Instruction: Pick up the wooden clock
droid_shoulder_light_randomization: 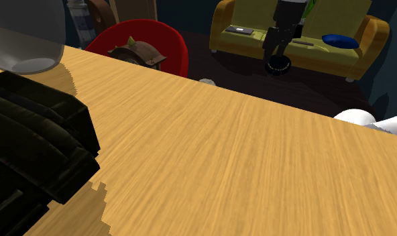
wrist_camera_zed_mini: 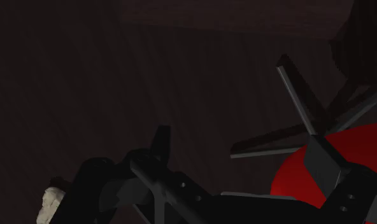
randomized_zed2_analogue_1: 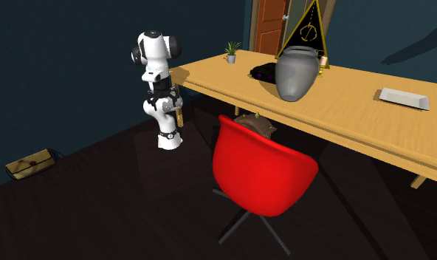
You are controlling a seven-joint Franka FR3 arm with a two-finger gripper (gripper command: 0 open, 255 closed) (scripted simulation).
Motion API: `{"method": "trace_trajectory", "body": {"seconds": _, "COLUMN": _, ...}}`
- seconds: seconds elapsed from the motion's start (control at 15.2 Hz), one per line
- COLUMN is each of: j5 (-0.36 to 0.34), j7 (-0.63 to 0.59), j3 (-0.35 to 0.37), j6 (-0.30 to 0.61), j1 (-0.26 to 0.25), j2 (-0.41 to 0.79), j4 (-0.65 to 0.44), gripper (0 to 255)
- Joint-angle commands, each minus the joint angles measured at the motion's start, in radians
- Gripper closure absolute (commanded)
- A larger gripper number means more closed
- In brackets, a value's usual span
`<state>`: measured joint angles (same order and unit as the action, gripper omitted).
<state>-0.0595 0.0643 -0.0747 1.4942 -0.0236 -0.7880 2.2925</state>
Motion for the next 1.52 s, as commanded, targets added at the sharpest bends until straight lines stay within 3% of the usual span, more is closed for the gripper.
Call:
{"method": "trace_trajectory", "body": {"seconds": 0.0, "j5": 0.0, "j7": 0.0, "j3": 0.0, "j6": 0.0, "j1": 0.0, "j2": 0.0, "j4": 0.0, "gripper": 0}}
{"method": "trace_trajectory", "body": {"seconds": 0.73, "j5": 0.106, "j7": -0.128, "j3": 0.134, "j6": 0.113, "j1": -0.074, "j2": 0.28, "j4": -0.217, "gripper": 0}}
{"method": "trace_trajectory", "body": {"seconds": 1.45, "j5": 0.118, "j7": -0.254, "j3": 0.254, "j6": 0.147, "j1": -0.128, "j2": 0.603, "j4": -0.565, "gripper": 0}}
